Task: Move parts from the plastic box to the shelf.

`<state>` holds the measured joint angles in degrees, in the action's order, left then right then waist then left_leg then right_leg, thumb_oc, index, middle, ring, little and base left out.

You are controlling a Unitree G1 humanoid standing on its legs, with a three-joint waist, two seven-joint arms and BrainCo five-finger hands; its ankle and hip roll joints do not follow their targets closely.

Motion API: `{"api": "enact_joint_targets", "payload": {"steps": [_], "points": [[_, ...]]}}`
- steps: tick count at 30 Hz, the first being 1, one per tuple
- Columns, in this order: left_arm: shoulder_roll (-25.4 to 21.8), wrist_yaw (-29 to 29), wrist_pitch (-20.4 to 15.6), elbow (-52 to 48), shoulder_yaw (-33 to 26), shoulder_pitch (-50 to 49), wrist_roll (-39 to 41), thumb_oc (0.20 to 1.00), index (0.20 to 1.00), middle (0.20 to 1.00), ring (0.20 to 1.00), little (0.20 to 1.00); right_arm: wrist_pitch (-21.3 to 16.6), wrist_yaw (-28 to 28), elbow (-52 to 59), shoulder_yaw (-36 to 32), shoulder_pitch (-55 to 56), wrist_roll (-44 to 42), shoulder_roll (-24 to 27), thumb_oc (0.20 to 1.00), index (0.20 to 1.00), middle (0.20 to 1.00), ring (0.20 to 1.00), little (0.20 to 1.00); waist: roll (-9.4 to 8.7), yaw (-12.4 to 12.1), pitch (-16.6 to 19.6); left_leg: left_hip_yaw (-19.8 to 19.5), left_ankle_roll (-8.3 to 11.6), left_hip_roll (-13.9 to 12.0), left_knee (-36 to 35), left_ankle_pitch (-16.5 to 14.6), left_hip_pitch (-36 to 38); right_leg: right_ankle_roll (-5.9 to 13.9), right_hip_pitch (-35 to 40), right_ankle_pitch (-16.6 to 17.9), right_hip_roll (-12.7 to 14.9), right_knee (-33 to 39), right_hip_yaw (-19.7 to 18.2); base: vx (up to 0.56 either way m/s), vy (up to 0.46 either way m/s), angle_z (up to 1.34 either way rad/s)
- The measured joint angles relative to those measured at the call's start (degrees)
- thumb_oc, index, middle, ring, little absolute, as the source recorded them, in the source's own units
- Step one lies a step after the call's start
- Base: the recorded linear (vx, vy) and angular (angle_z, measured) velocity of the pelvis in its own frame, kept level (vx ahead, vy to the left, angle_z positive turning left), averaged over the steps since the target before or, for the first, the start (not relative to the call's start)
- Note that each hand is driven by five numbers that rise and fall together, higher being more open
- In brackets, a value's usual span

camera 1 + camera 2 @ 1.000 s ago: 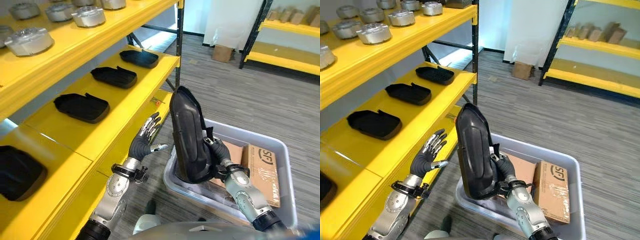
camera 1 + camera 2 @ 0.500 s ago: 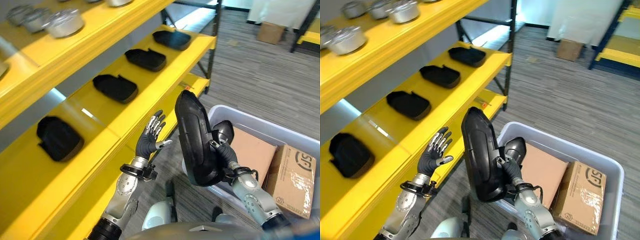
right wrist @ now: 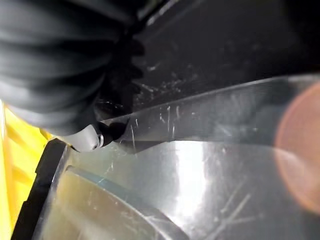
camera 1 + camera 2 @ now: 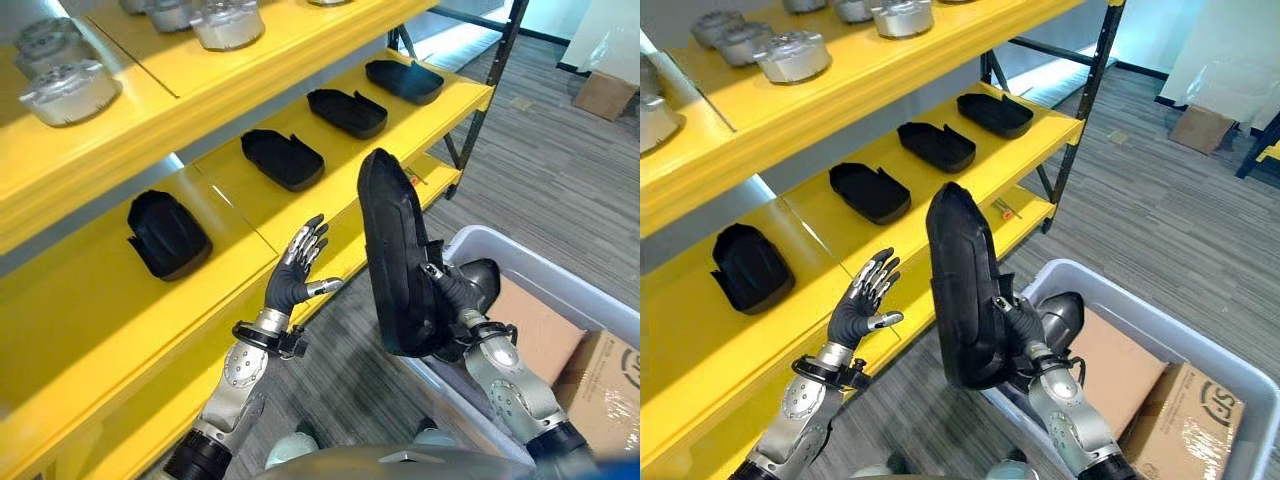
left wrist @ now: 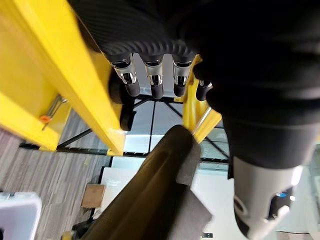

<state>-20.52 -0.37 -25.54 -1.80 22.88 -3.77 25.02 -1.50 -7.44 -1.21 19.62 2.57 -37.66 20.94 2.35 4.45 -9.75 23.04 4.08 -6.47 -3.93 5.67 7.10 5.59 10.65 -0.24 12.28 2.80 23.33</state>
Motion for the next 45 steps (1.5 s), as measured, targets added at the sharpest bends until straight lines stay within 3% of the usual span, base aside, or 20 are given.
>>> {"api": "enact_joint_targets", "payload": {"steps": [4,7,10,13,16,17,18,19,23,24,27,29,31,33,34,35,38,45], "points": [[-1.27,-0.03,0.01,-0.1,0.4,0.19,-1.92,1.0,1.0,1.0,1.0,1.0,0.53,-0.28,0.15,1.66,0.0,0.01,-0.87,0.2,0.2,0.2,0.2,0.2,-0.26,-1.25,0.14,-1.89,-3.2,3.7,-1.46,-2.21,-0.13,0.84,0.09,0.39,3.48,-2.15,1.93,-0.1,0.373,0.55],[-3.15,-0.12,0.08,-0.12,0.33,-2.07,-2.09,1.0,1.0,1.0,1.0,1.0,1.62,-0.11,0.14,2.96,0.87,0.02,-3.47,0.2,0.2,0.2,0.2,0.2,-1.05,-2.94,0.61,-3.8,-4.32,6.18,-1.76,-3.22,-1.25,2.02,0.07,1.24,6.06,-3.77,2.77,-0.2,0.391,0.36],[-5.21,-0.22,0.03,-0.15,0.07,-2.01,-2.61,1.0,1.0,1.0,1.0,1.0,2.01,-0.02,0.15,3.96,0.94,0.06,-4.6,0.2,0.2,0.2,0.2,0.2,-2.08,-4.35,0.22,-5.93,-5.83,7.36,-1.8,-2.96,-2.34,2.51,-0.81,1.84,7.77,-6.71,2.88,-0.18,0.296,0.49],[-5.6,-1.99,-0.19,-0.32,-0.19,-2.01,-7.9,1.0,1.0,1.0,1.0,1.0,2.02,0.37,0.29,4.04,1.14,0.05,-4.74,0.2,0.2,0.2,0.2,0.2,-2.09,-5.21,0.17,-6.4,-6.83,7.54,-1.79,-2.72,-3.54,2.45,-3.31,3.66,9.39,-12.62,3.61,-0.13,0.278,0.47],[-5.63,-2.71,-0.18,-0.68,-1.51,-3.1,-8.27,1.0,1.0,1.0,1.0,1.0,2.02,0.45,0.42,4.08,1.3,0.05,-4.92,0.2,0.2,0.2,0.2,0.2,-2.14,-6.42,0.0,-6.83,-8.23,7.82,-1.8,-2.27,-3.83,2.79,-5.64,5.6,11.09,-17.38,4.09,-0.08,0.193,0.29],[-5.45,-2.51,-0.13,-0.91,-2.54,-3.48,-8.22,1.0,1.0,1.0,1.0,1.0,2.01,0.28,0.42,3.86,1.37,0.02,-4.89,0.2,0.2,0.2,0.2,0.2,-1.9,-6.72,-0.17,-8.89,-9.4,8.22,-1.76,-1.77,-3.77,3.39,-6.97,5.56,11.49,-20.54,2.57,-0.08,0.05,0.52],[-5.35,-2.49,-0.04,-0.92,-2.92,-3.26,-8.16,1.0,1.0,1.0,1.0,1.0,1.99,-0.07,0.41,3.83,1.56,-0.02,-5.18,0.2,0.2,0.2,0.2,0.2,-1.6,-5.78,-0.23,-11.17,-9.75,8.04,-1.77,-1.46,-4.04,4.08,-7.52,1.78,9.88,-22.07,-0.21,-0.05,0.033,0.96],[-5.38,-2.39,-0.05,-1.0,-3.2,-2.61,-8.13,1.0,1.0,1.0,1.0,1.0,2.0,-0.3,0.48,3.91,1.74,-0.25,-5.02,0.2,0.2,0.2,0.2,0.2,-1.41,-4.86,-0.27,-13.33,-9.57,7.49,-1.76,-1.02,-4.85,3.79,-7.68,-1.44,5.48,-21.31,-3.73,-0.02,0.031,1.07],[-5.63,-2.07,0.35,-2.17,-4.5,-4.04,-5.8,1.0,1.0,1.0,1.0,1.0,2.33,-0.4,1.85,3.53,2.14,-0.29,-4.49,0.2,0.2,0.2,0.2,0.2,-3.04,-5.16,0.41,-15.64,-9.39,8.41,-1.78,-0.8,-6.11,-0.31,-9.13,-5.89,-7.33,-12.31,-10.6,0.07,0.04,0.59],[-5.41,-2.05,0.36,-2.51,-4.45,-4.55,-5.63,1.0,1.0,1.0,1.0,1.0,2.33,0.09,2.53,3.02,2.24,-0.29,-4.07,0.2,0.2,0.2,0.2,0.2,-3.55,-5.0,0.7,-16.1,-9.34,9.24,-1.78,-0.79,-6.41,-3.24,-9.1,-6.12,-8.73,-10.04,-11.99,0.05,0.024,0.38],[-3.47,-1.99,-0.02,-2.62,-2.34,-4.39,-5.91,1.0,1.0,1.0,1.0,1.0,2.28,0.55,2.65,0.91,2.45,-0.33,-1.23,0.2,0.2,0.2,0.2,0.2,-1.71,-3.4,1.95,-18.84,-8.88,9.81,-1.77,-0.68,-8.32,-3.43,-6.67,-5.27,-12.11,-4.26,-18.86,0.03,0.017,0.5],[-2.29,-1.72,-0.72,-2.7,-2.01,-3.87,-5.39,1.0,1.0,1.0,1.0,1.0,2.28,0.37,2.39,-0.25,2.56,-0.32,0.61,0.2,0.2,0.2,0.2,0.2,-1.43,-2.33,1.79,-20.67,-8.16,10.49,-1.76,0.06,-9.11,-4.76,-6.18,-3.83,-12.42,-3.02,-19.88,0.05,0.007,0.54],[-2.22,-1.18,-0.73,-2.6,-1.21,-2.58,-4.28,1.0,1.0,1.0,1.0,1.0,2.17,0.24,2.37,-1.4,3.76,-0.34,0.21,0.2,0.2,0.2,0.2,0.2,-1.23,-0.86,1.74,-24.27,-8.59,10.64,-1.76,0.94,-8.97,-4.59,-6.5,-5.19,-12.89,-6.28,-22.29,0.06,-0.01,0.73],[-2.44,-0.43,-1.11,-2.88,-0.42,-0.06,-4.21,1.0,1.0,1.0,1.0,1.0,2.06,0.04,2.03,-1.49,4.25,-0.37,-0.18,0.2,0.2,0.2,0.2,0.2,-1.08,0.24,1.49,-26.88,-9.13,10.05,-1.49,1.28,-8.29,-2.37,-9.88,-8.92,-13.93,-11.59,-26.6,0.16,-0.051,0.79],[-2.95,-0.08,-1.19,-3.47,-0.66,0.41,-4.26,1.0,1.0,1.0,1.0,1.0,1.94,0.35,1.85,-1.23,4.01,-0.35,-0.73,0.2,0.2,0.2,0.2,0.2,-2.18,-0.3,1.77,-27.14,-8.67,10.66,-1.51,0.6,-8.23,-2.12,-10.55,-7.93,-13.49,-9.68,-28.36,0.19,-0.046,0.35],[-2.85,0.0,-1.09,-3.51,-0.65,0.68,-4.3,1.0,1.0,1.0,1.0,1.0,1.67,0.83,1.33,-1.14,3.86,-0.33,-0.92,0.2,0.2,0.2,0.2,0.2,-2.23,-0.58,1.73,-27.62,-8.67,10.75,-1.53,0.31,-7.96,-3.93,-10.15,-7.07,-13.18,-9.41,-28.1,0.17,-0.027,0.21],[-2.99,0.01,-0.69,-5.09,-0.46,-0.07,-4.21,1.0,1.0,1.0,1.0,1.0,1.34,1.83,1.35,-0.77,3.83,-0.21,-0.64,0.2,0.2,0.2,0.2,0.2,-1.44,-0.93,1.9,-26.83,-7.95,10.18,-1.78,-0.22,-7.87,-5.63,-7.69,-5.07,-13.44,-5.06,-26.96,0.15,-0.034,0.1],[-2.89,-0.02,0.57,-5.13,-0.53,-0.52,-4.67,1.0,1.0,1.0,1.0,1.0,-0.34,2.1,1.36,0.03,3.85,1.36,-0.47,0.2,0.2,0.2,0.2,0.2,-2.03,-0.41,1.61,-26.44,-6.87,10.13,-1.46,-0.58,-5.47,-5.62,-3.58,-5.1,-13.6,-1.81,-26.06,0.17,-0.054,0.04]]}}
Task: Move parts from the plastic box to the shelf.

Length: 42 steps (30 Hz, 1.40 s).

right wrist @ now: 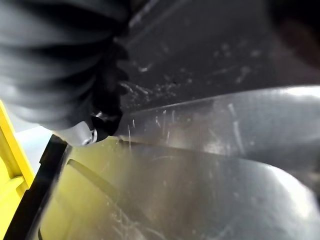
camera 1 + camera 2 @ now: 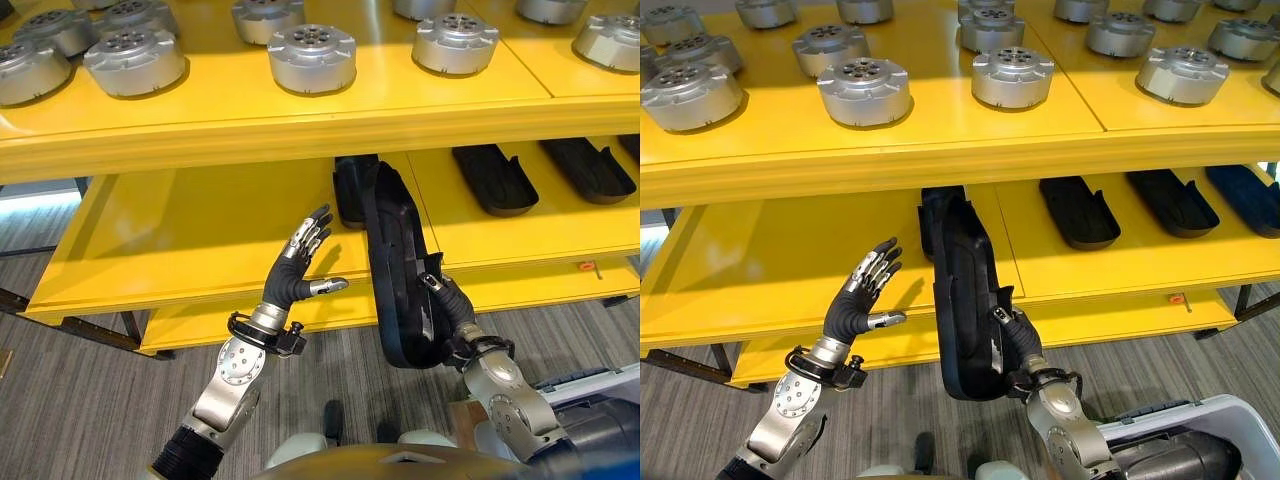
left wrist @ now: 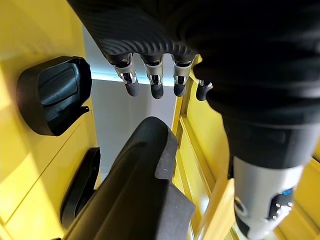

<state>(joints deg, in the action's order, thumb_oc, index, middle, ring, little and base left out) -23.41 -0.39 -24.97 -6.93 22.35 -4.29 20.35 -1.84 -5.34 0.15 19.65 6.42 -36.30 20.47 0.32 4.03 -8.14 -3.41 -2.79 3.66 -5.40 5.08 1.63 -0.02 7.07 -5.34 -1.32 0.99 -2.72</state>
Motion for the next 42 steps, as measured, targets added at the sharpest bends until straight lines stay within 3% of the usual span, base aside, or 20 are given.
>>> {"api": "enact_joint_targets", "payload": {"steps": [3,7,8,9,10,11,12,16,20,22,23,25,26,28,29,32,35,37,40,42], "points": [[-0.42,-1.7,-0.29,0.11,-0.31,0.12,-1.41,1.0,1.0,1.0,1.0,1.0,-0.16,-0.01,-0.03,-0.41,-0.12,0.58,-0.05,0.2,0.2,0.2,0.2,0.2,-0.16,-0.15,-0.29,1.88,0.41,0.4,1.51,0.01,-0.3,-0.01,0.56,-0.74,0.29,-0.39,1.0,0.05,-0.05,0.17],[-0.69,-2.75,-0.53,1.24,-1.57,4.2,-1.42,1.0,1.0,1.0,1.0,1.0,-1.48,-0.32,-1.82,-0.62,-2.22,1.67,-0.11,0.2,0.2,0.2,0.2,0.2,-2.81,-0.26,-2.24,7.91,6.03,2.83,10.81,3.02,-6.8,-2.27,-2.69,-2.82,3.65,-5.38,3.88,0.07,-0.005,0.48],[-1.14,-2.56,-0.56,2.89,-1.9,7.56,-1.45,1.0,1.0,1.0,1.0,1.0,-1.99,-0.58,-3.19,-0.85,-4.06,1.84,-0.59,0.2,0.2,0.2,0.2,0.2,-4.65,0.74,-3.61,16.29,4.81,1.48,19.14,-1.47,-10.52,-3.43,-2.32,-1.6,6.22,-4.95,6.84,0.2,0.15,0.43],[-1.14,-2.56,-0.56,2.89,-1.9,7.56,-1.45,1.0,1.0,1.0,1.0,1.0,-1.99,-0.58,-3.19,-0.85,-4.06,1.84,-0.59,0.2,0.2,0.2,0.2,0.2,-4.65,0.74,-3.61,16.29,4.81,1.48,19.14,-1.47,-10.52,-3.43,-2.32,-1.6,6.22,-4.95,6.84,0.2,0.174,0.62],[-1.71,-2.47,-0.57,3.23,-2.55,8.11,-1.34,1.0,1.0,1.0,1.0,1.0,-2.04,-1.09,-3.01,-1.3,-4.17,2.34,-1.42,0.2,0.2,0.2,0.2,0.2,-4.7,1.75,-3.7,23.47,3.17,-6.02,27.05,-7.15,-10.11,-3.72,-1.7,-1.58,6.09,-4.68,8.06,0.07,0.147,0.34],[-1.7,-2.45,-0.58,3.23,-2.56,8.11,-1.31,1.0,1.0,1.0,1.0,1.0,-2.04,-1.37,-2.58,-1.63,-4.13,2.4,-1.39,0.2,0.2,0.2,0.2,0.2,-3.92,2.59,-3.78,24.01,3.41,-8.79,27.28,-8.04,-8.76,-3.74,-1.25,-1.59,5.58,-4.59,8.54,0.09,0.193,0.51],[-1.62,-2.3,-0.59,3.25,-2.43,8.04,-1.31,1.0,1.0,1.0,1.0,1.0,-2.03,-1.71,-1.83,-2.87,-4.11,2.41,-1.31,0.2,0.2,0.2,0.2,0.2,-2.46,3.85,-4.12,23.68,4.08,-12.1,24.53,-8.6,-5.98,-3.5,-0.87,-1.69,5.16,-5.38,8.99,0.13,0.278,0.27],[-1.59,-1.89,-0.62,3.96,-1.83,7.65,1.07,1.0,1.0,1.0,1.0,1.0,-2.03,-2.08,-0.97,-6.77,-2.93,2.41,1.66,0.2,0.2,0.2,0.2,0.2,0.22,5.32,-4.2,16.04,7.19,-14.33,4.48,-5.48,1.92,-0.93,-2.77,-1.36,7.27,-6.18,6.9,0.13,0.389,-0.03],[-1.66,-0.17,-1.89,4.7,-0.62,7.53,1.54,1.0,1.0,1.0,1.0,1.0,-2.1,-2.31,-1.15,-7.63,-1.9,3.93,3.25,0.2,0.2,0.2,0.2,0.2,-0.27,4.53,-4.75,10.59,7.53,-19.23,5.52,-2.14,-0.8,3.55,-2.1,-1.78,13.87,-6.54,3.04,0.11,0.472,-0.47],[-0.79,0.21,-2.4,4.7,-0.29,7.42,1.55,1.0,1.0,1.0,1.0,1.0,-2.19,-2.32,-0.95,-7.59,-1.87,3.94,5.46,0.2,0.2,0.2,0.2,0.2,1.5,4.85,-4.34,10.17,5.23,-18.32,7.0,-1.02,-0.82,7.85,-1.82,-1.92,15.81,-6.74,1.83,0.06,0.446,-0.29],[0.82,0.16,-2.95,6.0,-0.37,7.78,1.56,1.0,1.0,1.0,1.0,1.0,-2.13,-2.24,-2.22,-8.9,-0.73,3.95,5.58,0.2,0.2,0.2,0.2,0.2,2.95,6.08,-3.21,11.67,11.89,-15.07,7.95,-2.86,0.4,11.67,-0.46,-1.52,19.58,-6.36,1.11,0.06,0.559,-0.12],[0.55,-0.01,-2.97,6.65,-0.5,7.72,1.71,1.0,1.0,1.0,1.0,1.0,-1.85,-2.31,-2.15,-8.44,1.25,3.92,4.56,0.2,0.2,0.2,0.2,0.2,1.44,5.65,-2.89,13.51,9.63,-11.33,6.52,-3.83,1.27,10.52,-2.47,1.04,22.84,-8.09,2.23,0.05,0.424,-0.23],[-0.45,0.06,-2.96,6.63,-0.63,7.61,2.82,1.0,1.0,1.0,1.0,1.0,-1.69,-1.65,-1.88,-8.02,2.96,3.93,3.85,0.2,0.2,0.2,0.2,0.2,1.39,5.0,-2.9,13.99,8.0,-9.75,4.29,-2.87,2.26,9.85,-3.21,4.83,23.58,-8.66,2.69,0.04,0.303,-0.12],[-1.97,0.0,-3.02,6.6,-0.85,7.77,2.76,1.0,1.0,1.0,1.0,1.0,-1.58,-1.36,-1.84,-7.55,4.28,3.91,2.36,0.2,0.2,0.2,0.2,0.2,1.16,5.67,-2.52,13.65,6.33,-9.42,0.05,-0.96,4.43,11.14,-3.64,2.7,20.28,-9.31,3.13,0.02,0.389,0.12],[-2.58,0.05,-2.97,6.61,-0.99,7.79,2.69,1.0,1.0,1.0,1.0,1.0,-1.59,-1.25,-1.56,-7.52,4.33,3.86,2.18,0.2,0.2,0.2,0.2,0.2,0.83,5.52,-2.34,13.7,6.09,-9.08,0.02,-0.96,4.41,10.35,-3.53,1.82,18.65,-8.73,4.31,-0.01,0.489,-0.03],[-2.94,0.27,-2.64,6.58,-1.12,7.53,2.58,1.0,1.0,1.0,1.0,1.0,-2.02,-1.7,0.35,-8.33,3.8,3.86,0.26,0.2,0.2,0.2,0.2,0.2,0.02,4.4,-1.64,14.59,5.9,-7.01,0.02,-1.1,4.03,11.36,-2.25,4.44,19.64,-5.29,8.63,-0.05,0.344,-0.03],[-2.92,0.4,-2.23,6.56,-1.32,6.4,2.07,1.0,1.0,1.0,1.0,1.0,-1.76,-1.62,1.13,-7.5,2.89,3.78,-0.14,0.2,0.2,0.2,0.2,0.2,0.16,4.06,-1.56,15.71,5.83,-7.41,0.01,-1.15,4.32,11.1,-2.85,6.02,19.33,-5.41,10.07,-0.05,0.204,-0.21],[-2.22,0.68,-1.56,6.43,-3.39,3.38,1.01,1.0,1.0,1.0,1.0,1.0,-1.35,-1.6,1.43,-6.53,1.12,3.98,0.16,0.2,0.2,0.2,0.2,0.2,0.88,2.05,-1.24,20.59,5.44,-8.66,0.05,-2.04,4.72,8.35,-6.65,9.9,18.38,-7.14,17.91,-0.06,0.233,-0.9],[-2.22,0.99,-0.59,6.33,-5.19,0.96,0.93,1.0,1.0,1.0,1.0,1.0,-1.12,-1.61,1.4,-5.22,0.02,3.99,-0.04,0.2,0.2,0.2,0.2,0.2,0.48,0.96,-1.0,24.81,5.12,-9.28,-0.32,-3.49,5.46,7.34,-8.76,13.61,18.43,-7.16,23.38,-0.04,0.074,-0.8],[-2.5,1.77,-0.38,6.08,-5.66,0.06,0.98,1.0,1.0,1.0,1.0,1.0,-1.01,-1.69,1.29,-3.43,0.65,3.99,-0.14,0.2,0.2,0.2,0.2,0.2,-0.03,1.17,-0.71,24.62,5.2,-9.83,-0.31,-3.57,4.99,8.7,-8.92,8.63,15.38,-8.44,23.93,0.07,-0.03,-0.27]]}}
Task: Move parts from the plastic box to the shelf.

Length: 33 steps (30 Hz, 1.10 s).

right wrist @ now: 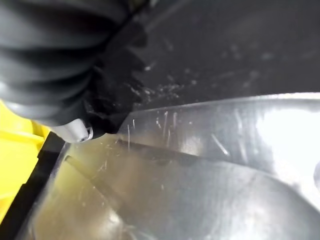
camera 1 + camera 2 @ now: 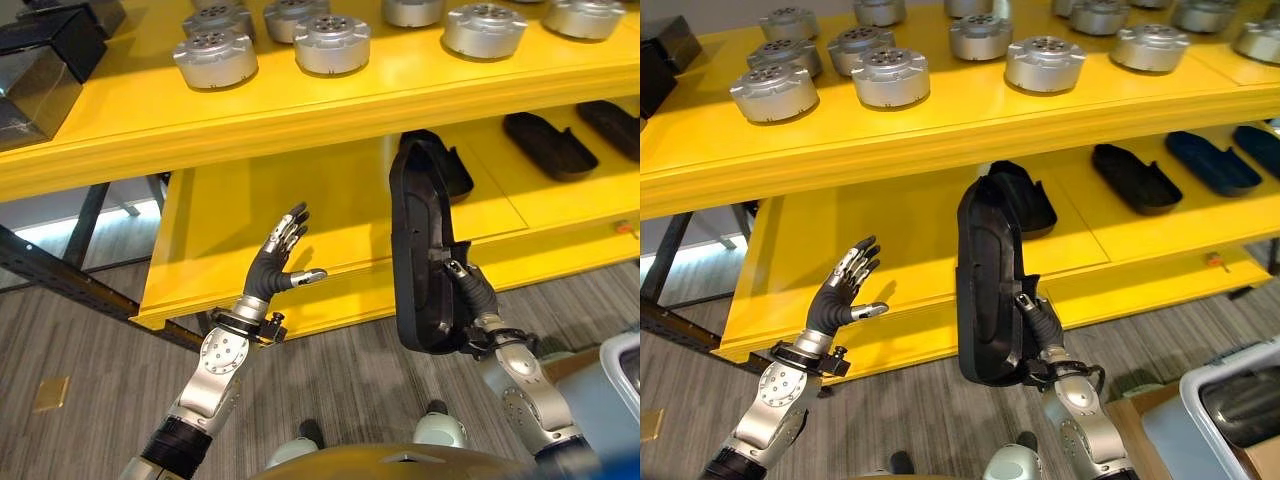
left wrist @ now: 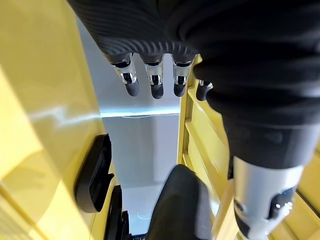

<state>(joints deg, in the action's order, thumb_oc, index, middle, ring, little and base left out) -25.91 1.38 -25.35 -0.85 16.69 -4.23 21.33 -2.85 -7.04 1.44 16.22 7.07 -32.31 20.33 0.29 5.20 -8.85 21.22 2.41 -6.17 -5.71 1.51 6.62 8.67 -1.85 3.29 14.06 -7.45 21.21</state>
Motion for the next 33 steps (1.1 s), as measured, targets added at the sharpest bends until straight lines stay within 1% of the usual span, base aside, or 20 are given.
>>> {"api": "enact_joint_targets", "payload": {"steps": [1,2,3,4,6,8,10,11,18,19,22,23,25,26,27,28,29,30,31,33], "points": [[-0.07,0.22,0.02,-0.31,0.07,-0.17,0.04,1.0,1.0,1.0,1.0,1.0,0.01,0.02,0.01,0.13,0.16,0.02,-0.03,0.2,0.2,0.2,0.2,0.2,-0.79,0.09,0.45,0.0,0.11,0.03,0.01,0.09,-0.4,-0.52,0.19,-1.76,-1.42,0.64,0.23,0.11,-0.06,0.08],[0.27,0.74,0.1,-0.85,0.27,-0.48,0.08,1.0,1.0,1.0,1.0,1.0,0.01,0.02,0.04,-0.05,0.18,0.26,0.11,0.2,0.2,0.2,0.2,0.2,-1.07,0.22,0.69,-0.56,0.28,-0.25,0.01,0.49,-1.18,-1.86,1.13,-2.55,-3.29,3.71,-1.15,0.04,-0.061,0.16],[0.37,0.93,0.1,-1.41,0.68,-0.62,0.09,1.0,1.0,1.0,1.0,1.0,0.01,-0.08,0.04,-0.21,0.24,0.63,0.29,0.2,0.2,0.2,0.2,0.2,-1.58,0.39,0.99,-1.25,0.31,-0.43,0.01,0.82,-1.56,-1.69,1.92,-2.34,-4.33,5.65,-2.1,0.06,-0.06,0.35],[0.64,1.2,0.09,-1.75,2.0,-0.33,0.13,1.0,1.0,1.0,1.0,1.0,-0.03,-0.46,0.04,-0.44,0.56,0.76,0.86,0.2,0.2,0.2,0.2,0.2,-1.25,0.69,0.82,-2.51,-0.18,-0.36,0.04,1.97,-1.97,-1.32,3.21,-1.98,-6.32,7.74,-6.15,0.04,-0.054,0.51],[1.64,1.93,0.11,-1.96,4.01,0.18,0.11,1.0,1.0,1.0,1.0,1.0,-0.03,-1.28,0.02,-1.12,1.14,1.13,1.27,0.2,0.2,0.2,0.2,0.2,-0.28,1.76,0.83,-4.73,-0.25,-0.33,0.03,2.22,-2.73,-1.83,4.62,-2.11,-7.63,9.5,-8.66,0.07,-0.082,0.58],[3.34,3.36,0.02,-1.94,4.19,0.18,0.16,1.0,1.0,1.0,1.0,1.0,-0.04,-2.2,-0.3,-1.34,0.91,2.22,0.98,0.2,0.2,0.2,0.2,0.2,0.71,1.29,0.89,-4.94,0.11,-0.36,0.33,2.65,-3.05,-2.55,4.91,-1.78,-7.92,10.55,-8.65,0.1,-0.124,0.19],[4.56,4.75,-0.04,-1.98,4.18,0.1,0.7,1.0,1.0,1.0,1.0,1.0,-0.47,-2.22,-0.32,-1.26,0.76,3.3,0.97,0.2,0.2,0.2,0.2,0.2,1.21,1.09,1.14,-5.03,0.15,-0.27,0.37,2.66,-2.95,-3.59,5.55,-0.93,-7.98,11.96,-8.15,0.13,-0.095,0.1],[4.68,5.01,-0.04,-2.08,4.21,0.11,0.68,1.0,1.0,1.0,1.0,1.0,-0.66,-2.21,-0.32,-1.19,0.59,3.84,0.96,0.2,0.2,0.2,0.2,0.2,1.35,1.09,1.19,-4.99,0.15,-0.22,0.37,2.66,-2.87,-3.76,5.79,-0.81,-7.98,12.24,-8.1,0.13,-0.071,0.07],[4.16,5.09,0.34,-2.32,6.08,1.01,0.62,1.0,1.0,1.0,1.0,1.0,-2.42,-2.61,-0.36,1.53,-2.41,8.29,1.16,0.2,0.2,0.2,0.2,0.2,1.95,1.6,1.25,-4.24,-0.03,0.01,0.37,2.54,-1.39,-3.37,7.39,-1.42,-7.76,12.75,-8.11,0.13,-0.039,-0.02],[3.87,5.04,0.44,-2.32,6.35,1.02,0.71,1.0,1.0,1.0,1.0,1.0,-3.21,-2.86,-0.35,1.87,-3.14,9.55,1.86,0.2,0.2,0.2,0.2,0.2,2.8,1.65,0.89,-4.02,-0.27,0.04,0.38,2.36,-1.26,-3.15,7.4,-1.58,-7.74,12.75,-8.32,0.11,-0.022,-0.08],[3.59,4.91,0.51,-2.32,7.01,0.98,1.88,1.0,1.0,1.0,1.0,1.0,-3.26,-2.85,-0.38,2.29,-3.39,10.26,3.47,0.2,0.2,0.2,0.2,0.2,4.07,1.56,0.83,-3.41,-0.33,0.1,0.45,2.32,-1.14,-3.13,7.23,-1.59,-7.64,12.75,-8.73,0.09,-0.049,-0.11],[3.59,4.58,0.51,-2.3,7.3,1.02,2.73,1.0,1.0,1.0,1.0,1.0,-3.26,-2.76,-0.41,2.39,-3.38,11.26,4.21,0.2,0.2,0.2,0.2,0.2,4.82,1.55,0.65,-2.67,-1.2,0.08,1.53,1.49,-1.2,-3.13,6.86,-1.58,-7.55,12.74,-9.38,0.07,-0.097,-0.16],[3.66,4.39,0.48,-2.31,7.86,1.15,2.75,1.0,1.0,1.0,1.0,1.0,-3.26,-2.68,-0.42,2.46,-3.39,11.26,5.11,0.2,0.2,0.2,0.2,0.2,5.57,1.67,0.55,-2.52,-0.59,-0.49,3.59,0.61,-2.01,-3.3,6.45,-1.7,-7.6,12.21,-9.38,0.11,-0.137,-0.15],[3.68,4.15,0.47,-2.28,8.01,1.31,2.75,1.0,1.0,1.0,1.0,1.0,-3.3,-2.61,-0.6,2.55,-3.39,11.26,5.37,0.2,0.2,0.2,0.2,0.2,5.65,1.71,0.29,-2.64,0.11,-1.23,7.24,-0.22,-3.76,-3.9,5.36,-2.42,-7.53,10.41,-9.45,0.02,-0.136,-0.1],[3.4,3.45,0.42,-2.24,8.12,1.82,2.76,1.0,1.0,1.0,1.0,1.0,-3.41,-2.31,-0.91,2.48,-3.48,11.26,5.2,0.2,0.2,0.2,0.2,0.2,5.02,1.73,-0.28,-2.68,0.53,-1.59,10.76,-0.51,-5.46,-4.65,4.46,-3.49,-7.21,8.86,-9.76,-0.03,-0.092,-0.09],[2.98,3.04,0.35,-2.13,8.08,2.63,2.8,1.0,1.0,1.0,1.0,1.0,-3.56,-2.02,-1.19,2.52,-3.61,11.35,5.16,0.2,0.2,0.2,0.2,0.2,3.82,1.65,-1.27,-2.72,1.65,-1.89,15.13,0.45,-7.54,-5.29,3.53,-4.06,-6.8,7.14,-10.13,-0.02,-0.011,-0.13],[2.73,2.3,0.21,-2.13,7.94,3.57,2.82,1.0,1.0,1.0,1.0,1.0,-3.88,-1.65,-1.3,2.69,-4.29,12.57,4.91,0.2,0.2,0.2,0.2,0.2,1.68,1.21,-2.47,-3.0,2.4,-1.91,19.91,4.03,-10.65,-5.98,2.12,-4.64,-5.28,5.5,-11.39,0.08,0.091,-0.15],[2.86,2.27,0.21,-2.12,8.0,3.55,2.81,1.0,1.0,1.0,1.0,1.0,-3.88,-1.54,-1.3,2.77,-4.45,12.85,4.98,0.2,0.2,0.2,0.2,0.2,1.57,1.19,-2.52,-2.94,2.09,-1.94,20.01,4.32,-10.77,-6.05,2.28,-4.58,-5.2,5.53,-11.47,0.1,0.186,-0.17],[3.17,2.32,0.24,-2.11,8.41,3.6,2.73,1.0,1.0,1.0,1.0,1.0,-3.98,-1.41,-1.29,2.91,-4.79,13.45,5.12,0.2,0.2,0.2,0.2,0.2,1.7,1.86,-2.48,-2.17,0.77,-2.7,18.57,3.52,-10.42,-6.41,2.4,-4.45,-5.5,5.55,-11.44,0.12,0.239,-0.14],[3.19,2.33,0.22,-2.12,8.66,3.68,2.71,1.0,1.0,1.0,1.0,1.0,-4.1,-1.35,-1.28,2.84,-4.74,13.44,5.92,0.2,0.2,0.2,0.2,0.2,2.9,2.58,-2.0,-0.84,0.43,-2.84,12.81,3.42,-7.75,-6.53,2.6,-4.54,-6.09,5.55,-11.57,0.11,0.221,-0.05]]}}
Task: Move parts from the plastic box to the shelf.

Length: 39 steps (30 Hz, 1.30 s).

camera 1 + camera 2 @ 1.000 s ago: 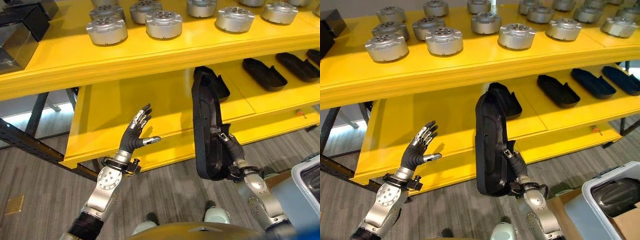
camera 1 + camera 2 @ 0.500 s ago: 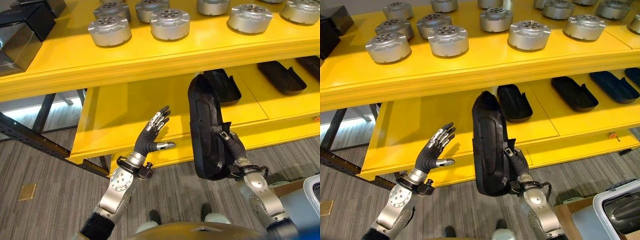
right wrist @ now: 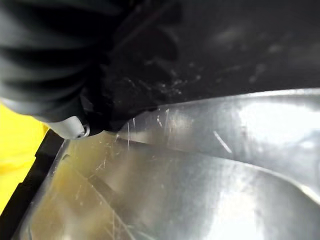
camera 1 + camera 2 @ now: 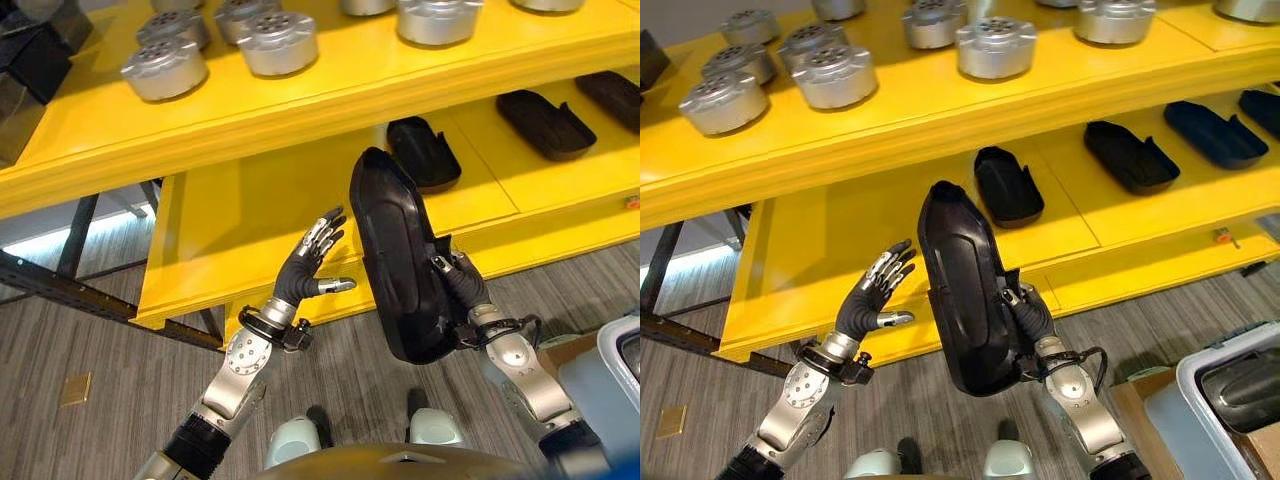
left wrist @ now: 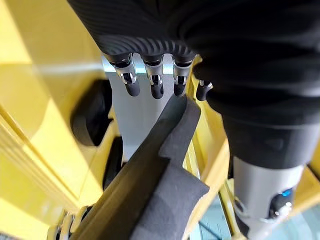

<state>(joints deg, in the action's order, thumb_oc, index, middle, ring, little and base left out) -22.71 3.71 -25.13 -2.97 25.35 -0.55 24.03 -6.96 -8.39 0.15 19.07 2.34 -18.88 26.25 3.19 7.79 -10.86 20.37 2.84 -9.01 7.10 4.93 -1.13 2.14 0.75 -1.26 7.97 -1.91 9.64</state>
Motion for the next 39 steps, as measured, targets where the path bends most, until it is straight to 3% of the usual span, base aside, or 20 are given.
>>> {"api": "enact_joint_targets", "payload": {"steps": [2,3,5,6,8,9,11,15,20,23,25,26,31,33,36,37,39], "points": [[-0.06,-0.03,-0.04,0.17,0.01,0.1,0.01,1.0,1.0,1.0,1.0,1.0,-0.06,0.03,0.01,-0.35,0.05,0.0,0.99,0.2,0.2,0.2,0.2,0.2,0.44,1.09,0.09,0.15,0.09,0.0,-4.58,0.06,1.04,0.0,0.22,-0.01,-0.04,0.24,0.39,0.1,0.222,0.14],[-0.36,-0.14,-0.2,1.26,0.57,0.76,0.14,1.0,1.0,1.0,1.0,1.0,-0.06,0.12,-0.08,-0.8,0.33,-0.01,1.71,0.2,0.2,0.2,0.2,0.2,-0.17,0.98,-0.31,-0.47,0.9,-1.72,-5.89,1.86,0.95,-0.2,0.79,0.04,0.59,0.97,-0.08,0.15,0.328,0.07],[-0.32,-0.26,-0.24,3.85,0.78,1.74,0.25,1.0,1.0,1.0,1.0,1.0,-0.07,0.39,-0.09,-0.62,0.32,-0.01,1.6,0.2,0.2,0.2,0.2,0.2,-2.01,0.6,-1.29,-1.56,1.61,-4.2,-7.36,2.22,0.76,-0.01,2.24,-0.07,2.67,1.68,-0.66,0.12,0.246,-0.01],[-0.1,-0.34,-0.24,4.29,0.88,1.74,0.33,1.0,1.0,1.0,1.0,1.0,-0.07,0.53,-0.02,-0.58,0.34,-0.04,1.79,0.2,0.2,0.2,0.2,0.2,-2.18,0.6,-1.39,-2.86,1.23,-4.58,-7.42,2.51,0.33,1.08,2.61,-0.19,4.13,1.79,-1.03,0.08,0.19,-0.08],[1.22,-0.37,-0.34,4.21,1.13,1.09,0.44,1.0,1.0,1.0,1.0,1.0,-0.08,1.01,0.09,-0.48,0.41,-0.04,3.7,0.2,0.2,0.2,0.2,0.2,0.05,0.53,-0.78,-3.87,-1.25,-4.71,-6.42,6.49,0.34,4.96,3.17,0.5,4.34,2.7,-1.69,0.09,0.275,-0.19],[2.33,-0.39,-0.34,4.24,1.14,0.63,1.29,1.0,1.0,1.0,1.0,1.0,-0.06,1.53,-0.19,-0.58,1.15,-0.03,3.87,0.2,0.2,0.2,0.2,0.2,1.97,1.0,-0.05,-2.6,2.25,-4.13,-8.42,1.83,2.74,7.01,4.73,1.41,4.68,4.01,-1.59,0.08,0.294,-0.1],[1.26,-0.62,-0.44,4.04,-0.22,0.93,2.0,1.0,1.0,1.0,1.0,1.0,-0.04,2.64,0.13,0.87,2.64,-0.04,2.66,0.2,0.2,0.2,0.2,0.2,-1.24,0.31,-0.39,-1.74,2.19,-0.04,-10.71,1.41,4.34,8.2,4.86,1.4,8.22,3.99,-1.5,0.1,0.293,0.02],[-1.59,-1.22,-0.23,4.06,-1.28,0.38,2.38,1.0,1.0,1.0,1.0,1.0,0.95,5.3,0.08,2.17,3.17,-1.18,0.62,0.2,0.2,0.2,0.2,0.2,-2.92,-1.18,-0.37,-2.04,0.93,1.88,-12.35,0.95,7.24,8.46,7.27,2.21,8.76,3.9,0.1,0.09,0.228,0.06],[-0.68,-1.02,0.5,2.64,-0.75,-1.43,2.25,1.0,1.0,1.0,1.0,1.0,1.99,6.55,0.94,1.49,2.47,-4.04,-0.45,0.2,0.2,0.2,0.2,0.2,-3.26,-2.08,-0.24,-3.55,1.22,1.41,-12.45,0.51,7.75,9.14,10.02,1.74,7.96,5.27,1.91,0.08,0.206,0.15],[-0.34,0.05,0.72,2.5,-0.75,-1.61,2.22,1.0,1.0,1.0,1.0,1.0,3.05,6.47,1.26,1.63,2.54,-4.05,-0.5,0.2,0.2,0.2,0.2,0.2,-4.51,-2.08,0.5,-5.14,2.16,1.09,-12.45,1.05,6.0,9.06,9.56,1.7,7.53,5.27,3.14,0.06,0.171,0.25],[-0.46,0.13,0.71,2.49,-0.77,-2.12,2.06,1.0,1.0,1.0,1.0,1.0,3.4,6.41,1.25,1.76,2.55,-4.04,-0.83,0.2,0.2,0.2,0.2,0.2,-5.82,-2.65,1.06,-5.19,2.31,1.12,-12.45,1.14,5.7,8.95,9.41,1.64,7.53,5.26,3.54,0.03,0.118,0.12],[-0.99,0.13,0.71,2.47,-0.81,-2.92,1.49,1.0,1.0,1.0,1.0,1.0,3.44,6.18,1.26,2.05,2.43,-4.03,-1.35,0.2,0.2,0.2,0.2,0.2,-7.35,-2.92,2.21,-5.51,2.36,1.11,-12.46,1.21,4.87,8.8,9.0,1.55,7.51,5.23,3.87,0.04,0.142,0.05],[-2.47,0.13,0.71,2.43,-0.87,-3.13,1.28,1.0,1.0,1.0,1.0,1.0,3.43,5.39,1.28,2.18,1.79,-3.96,-1.78,0.2,0.2,0.2,0.2,0.2,-10.07,-5.66,3.83,-5.36,2.34,1.1,-12.44,1.58,4.08,8.72,7.84,1.61,7.51,4.87,3.95,0.05,0.125,0.01],[-2.63,0.15,0.74,2.43,-1.36,-3.13,1.35,1.0,1.0,1.0,1.0,1.0,3.43,4.85,1.27,2.24,1.39,-3.97,-1.8,0.2,0.2,0.2,0.2,0.2,-10.23,-6.4,3.77,-5.34,2.53,1.05,-12.44,1.47,4.03,8.67,7.41,1.58,7.53,4.01,4.05,0.0,0.103,0.0],[-1.79,0.6,1.12,2.58,-1.19,-2.29,1.25,1.0,1.0,1.0,1.0,1.0,3.33,3.3,0.85,1.99,-0.57,-4.03,-1.55,0.2,0.2,0.2,0.2,0.2,-8.79,-7.1,2.19,-5.93,1.96,0.2,-11.06,0.97,2.51,7.67,2.16,2.29,7.54,-5.17,3.73,0.01,-0.003,0.0],[-1.18,1.1,1.33,2.71,-1.13,-1.14,1.07,1.0,1.0,1.0,1.0,1.0,3.13,2.44,0.8,1.71,-1.43,-4.23,-1.29,0.2,0.2,0.2,0.2,0.2,-7.94,-7.17,0.14,-7.2,1.4,-0.51,-8.24,-0.81,0.94,7.59,-1.35,2.83,8.02,-12.38,2.81,0.08,-0.149,0.16],[-1.32,1.16,1.89,2.49,-1.11,-0.88,1.01,1.0,1.0,1.0,1.0,1.0,3.11,1.81,0.49,1.98,-1.05,-4.68,-2.25,0.2,0.2,0.2,0.2,0.2,-7.05,-7.02,-0.92,-9.15,1.28,-1.9,-9.56,-0.83,1.24,7.31,-4.65,3.17,6.19,-17.32,0.58,0.1,-0.238,0.29]]}}
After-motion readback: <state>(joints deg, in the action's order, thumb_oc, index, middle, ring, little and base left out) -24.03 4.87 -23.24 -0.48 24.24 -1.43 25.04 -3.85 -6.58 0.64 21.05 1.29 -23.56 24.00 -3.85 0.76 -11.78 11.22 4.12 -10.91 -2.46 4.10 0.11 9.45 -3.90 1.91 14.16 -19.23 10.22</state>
